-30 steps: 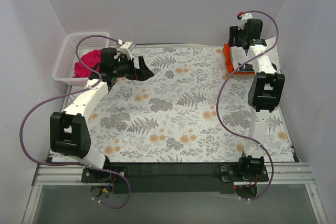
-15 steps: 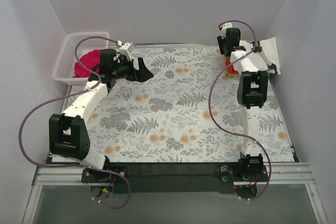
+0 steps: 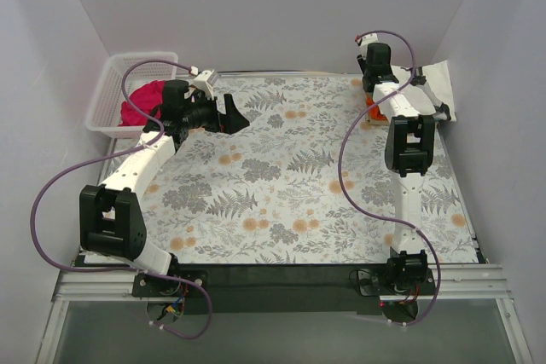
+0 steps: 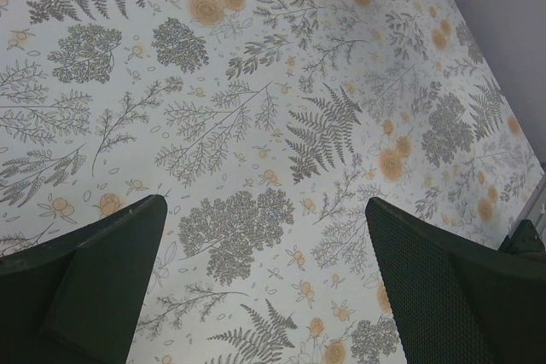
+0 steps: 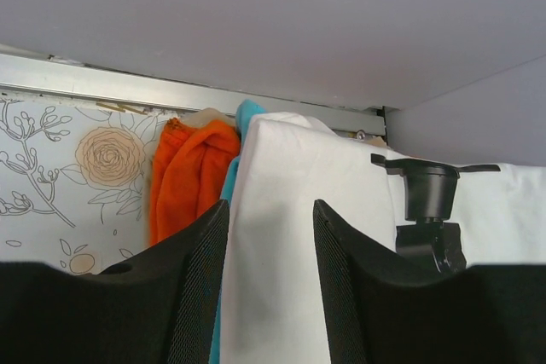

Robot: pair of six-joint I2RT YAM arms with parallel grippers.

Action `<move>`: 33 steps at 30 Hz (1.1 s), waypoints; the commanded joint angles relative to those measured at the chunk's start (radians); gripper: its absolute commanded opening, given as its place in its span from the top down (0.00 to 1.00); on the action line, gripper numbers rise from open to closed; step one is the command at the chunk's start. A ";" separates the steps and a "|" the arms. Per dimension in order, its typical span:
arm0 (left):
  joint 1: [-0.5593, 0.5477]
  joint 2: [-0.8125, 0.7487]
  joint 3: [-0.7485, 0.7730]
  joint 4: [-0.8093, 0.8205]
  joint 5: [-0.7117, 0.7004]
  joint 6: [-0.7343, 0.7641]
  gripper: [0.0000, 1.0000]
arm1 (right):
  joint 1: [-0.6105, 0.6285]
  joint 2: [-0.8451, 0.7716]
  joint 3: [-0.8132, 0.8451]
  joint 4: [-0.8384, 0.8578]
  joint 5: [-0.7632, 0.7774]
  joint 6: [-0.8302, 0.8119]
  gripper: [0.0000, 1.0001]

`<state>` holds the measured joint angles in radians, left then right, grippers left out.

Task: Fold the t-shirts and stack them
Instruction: Neatly place the folded tshirt to the corner

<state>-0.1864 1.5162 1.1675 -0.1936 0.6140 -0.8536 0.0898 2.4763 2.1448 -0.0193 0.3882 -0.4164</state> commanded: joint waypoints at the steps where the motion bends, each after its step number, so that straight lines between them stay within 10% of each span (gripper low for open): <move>1: 0.004 -0.040 -0.015 0.020 0.015 0.001 0.03 | -0.004 -0.011 -0.005 0.068 0.018 -0.024 0.56; 19: 0.005 -0.033 -0.023 0.019 0.024 0.001 0.03 | -0.010 0.039 0.016 0.071 0.026 -0.045 0.59; 24: 0.005 -0.033 -0.025 0.019 0.021 0.004 0.03 | -0.012 0.050 0.024 0.071 0.043 -0.050 0.99; 33: 0.005 -0.030 -0.026 0.022 0.030 -0.007 0.03 | 0.001 -0.008 -0.022 0.068 0.003 -0.024 0.99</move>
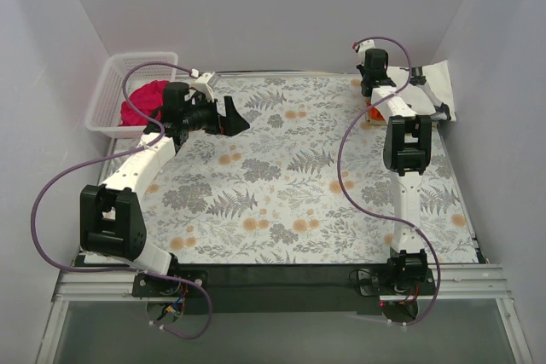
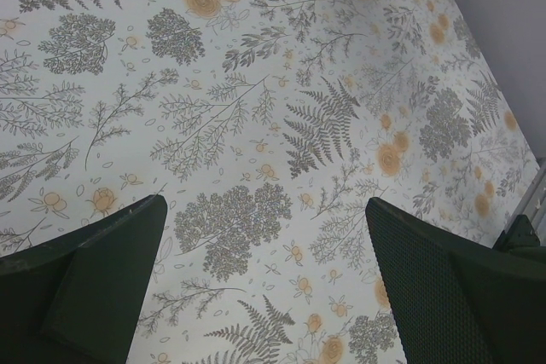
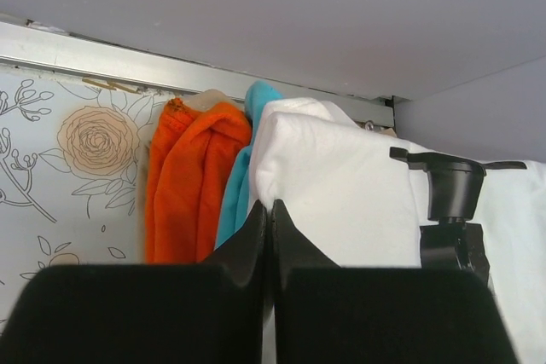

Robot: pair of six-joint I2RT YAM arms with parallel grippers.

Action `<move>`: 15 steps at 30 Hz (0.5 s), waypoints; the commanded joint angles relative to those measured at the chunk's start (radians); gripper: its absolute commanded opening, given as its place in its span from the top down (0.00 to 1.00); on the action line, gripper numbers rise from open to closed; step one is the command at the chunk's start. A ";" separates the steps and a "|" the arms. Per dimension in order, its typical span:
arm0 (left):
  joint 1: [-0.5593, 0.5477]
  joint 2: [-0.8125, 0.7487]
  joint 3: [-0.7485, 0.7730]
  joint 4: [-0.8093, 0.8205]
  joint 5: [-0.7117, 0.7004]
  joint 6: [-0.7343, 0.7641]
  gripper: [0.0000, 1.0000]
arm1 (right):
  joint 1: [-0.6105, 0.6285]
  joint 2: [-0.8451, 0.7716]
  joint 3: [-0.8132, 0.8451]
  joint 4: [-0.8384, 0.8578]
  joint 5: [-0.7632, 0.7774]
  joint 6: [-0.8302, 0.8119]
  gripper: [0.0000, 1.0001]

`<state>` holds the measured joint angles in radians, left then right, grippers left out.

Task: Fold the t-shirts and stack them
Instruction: Neatly place the folded tshirt to the corner

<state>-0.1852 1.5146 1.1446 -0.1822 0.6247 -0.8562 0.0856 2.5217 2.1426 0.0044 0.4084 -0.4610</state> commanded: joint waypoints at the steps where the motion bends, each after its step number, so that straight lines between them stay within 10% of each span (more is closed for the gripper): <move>1: 0.004 -0.024 -0.002 0.009 0.021 -0.006 0.03 | 0.012 -0.067 -0.029 0.045 -0.022 0.022 0.99; 15: 0.004 -0.030 -0.009 0.013 0.029 -0.006 0.03 | 0.046 -0.087 -0.043 0.043 -0.026 0.053 0.99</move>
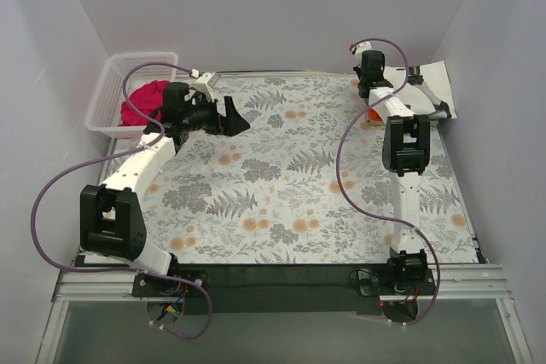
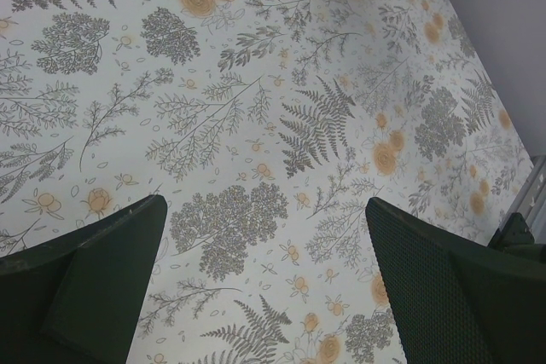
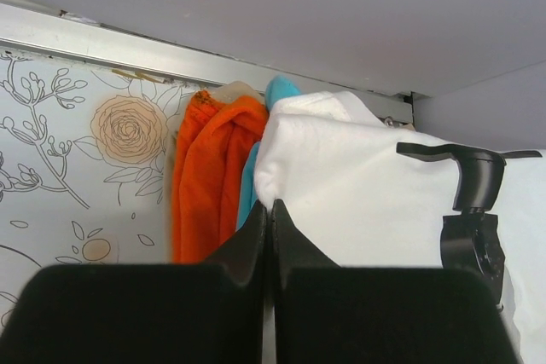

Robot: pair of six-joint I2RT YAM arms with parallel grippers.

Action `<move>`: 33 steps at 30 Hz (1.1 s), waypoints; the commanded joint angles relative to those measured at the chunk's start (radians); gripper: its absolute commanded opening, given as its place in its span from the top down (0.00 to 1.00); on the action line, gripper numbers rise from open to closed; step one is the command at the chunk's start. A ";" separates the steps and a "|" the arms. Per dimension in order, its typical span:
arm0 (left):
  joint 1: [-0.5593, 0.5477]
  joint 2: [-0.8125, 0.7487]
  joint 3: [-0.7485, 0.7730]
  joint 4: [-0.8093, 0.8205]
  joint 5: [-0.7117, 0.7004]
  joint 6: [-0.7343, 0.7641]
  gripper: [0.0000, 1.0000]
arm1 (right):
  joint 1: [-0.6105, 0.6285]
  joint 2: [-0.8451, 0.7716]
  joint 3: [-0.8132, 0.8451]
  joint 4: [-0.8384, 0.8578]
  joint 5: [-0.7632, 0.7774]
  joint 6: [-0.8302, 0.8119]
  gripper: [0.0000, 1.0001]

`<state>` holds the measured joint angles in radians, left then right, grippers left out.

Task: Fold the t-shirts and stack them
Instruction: Neatly place the folded tshirt to the corner

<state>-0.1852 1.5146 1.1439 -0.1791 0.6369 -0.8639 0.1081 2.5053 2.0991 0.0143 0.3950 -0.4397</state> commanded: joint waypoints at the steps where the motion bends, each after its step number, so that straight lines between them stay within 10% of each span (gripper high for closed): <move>1: 0.004 -0.031 -0.007 0.010 0.017 0.002 0.03 | 0.022 -0.069 0.007 0.032 -0.015 0.030 0.99; 6: 0.004 -0.031 -0.007 0.015 0.014 -0.003 0.02 | 0.025 -0.080 0.010 0.019 -0.035 0.027 0.95; 7: 0.004 -0.030 0.000 0.015 0.007 -0.007 0.02 | 0.025 -0.077 0.016 0.013 -0.027 0.022 0.67; 10: 0.004 -0.027 0.029 -0.006 -0.002 -0.001 0.02 | 0.025 -0.100 0.015 0.001 -0.008 0.009 0.37; 17: 0.007 -0.007 0.166 -0.136 -0.048 0.019 0.02 | 0.025 -0.334 -0.096 -0.069 -0.077 0.027 0.02; 24: 0.015 0.084 0.355 -0.445 -0.141 0.046 0.02 | 0.025 -0.650 -0.256 -0.293 -0.254 0.130 0.02; 33: 0.021 -0.068 0.130 -0.468 -0.235 0.092 0.02 | 0.025 -1.011 -0.663 -0.595 -0.596 0.199 0.02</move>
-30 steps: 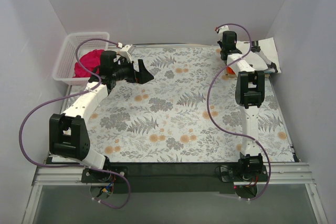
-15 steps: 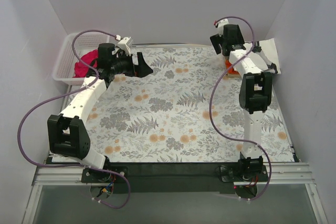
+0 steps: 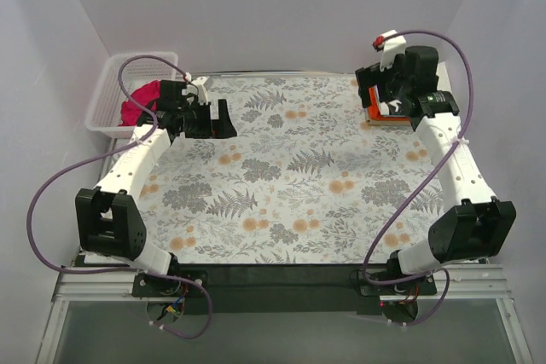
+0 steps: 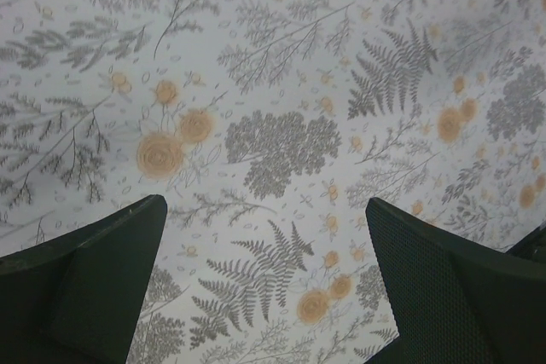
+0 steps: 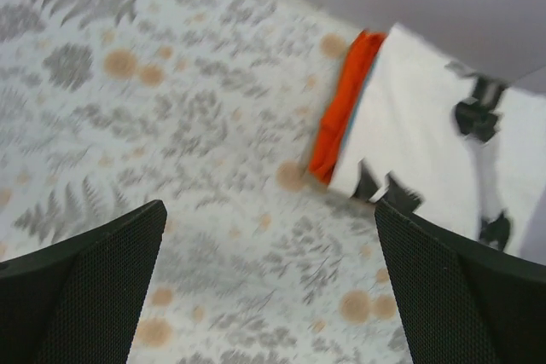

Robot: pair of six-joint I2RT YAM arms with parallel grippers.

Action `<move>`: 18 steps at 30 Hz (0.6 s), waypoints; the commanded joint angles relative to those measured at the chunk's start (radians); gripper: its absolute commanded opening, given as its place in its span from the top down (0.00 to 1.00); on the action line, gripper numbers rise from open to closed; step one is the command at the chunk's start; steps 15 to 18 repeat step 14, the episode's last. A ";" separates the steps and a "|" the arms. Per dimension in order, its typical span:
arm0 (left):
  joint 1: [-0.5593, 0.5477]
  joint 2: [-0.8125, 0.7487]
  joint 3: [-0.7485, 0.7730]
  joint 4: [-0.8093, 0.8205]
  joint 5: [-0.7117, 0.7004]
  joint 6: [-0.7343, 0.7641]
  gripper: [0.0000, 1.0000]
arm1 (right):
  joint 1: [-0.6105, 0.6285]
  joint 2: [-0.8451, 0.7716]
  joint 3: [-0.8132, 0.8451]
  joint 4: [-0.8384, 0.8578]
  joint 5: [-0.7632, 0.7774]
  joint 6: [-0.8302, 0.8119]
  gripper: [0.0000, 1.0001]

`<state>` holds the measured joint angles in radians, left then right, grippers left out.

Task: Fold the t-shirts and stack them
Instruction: Neatly place the folded tshirt to the corner

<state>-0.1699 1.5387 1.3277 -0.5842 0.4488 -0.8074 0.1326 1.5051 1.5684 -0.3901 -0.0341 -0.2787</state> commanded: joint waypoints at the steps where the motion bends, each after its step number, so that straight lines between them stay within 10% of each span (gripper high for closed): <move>1: 0.006 -0.118 -0.082 -0.065 -0.070 0.043 0.02 | 0.001 -0.043 -0.165 -0.207 -0.185 0.042 0.02; 18: 0.006 -0.279 -0.335 -0.045 -0.211 0.059 0.02 | -0.001 -0.210 -0.488 -0.236 -0.290 0.104 0.02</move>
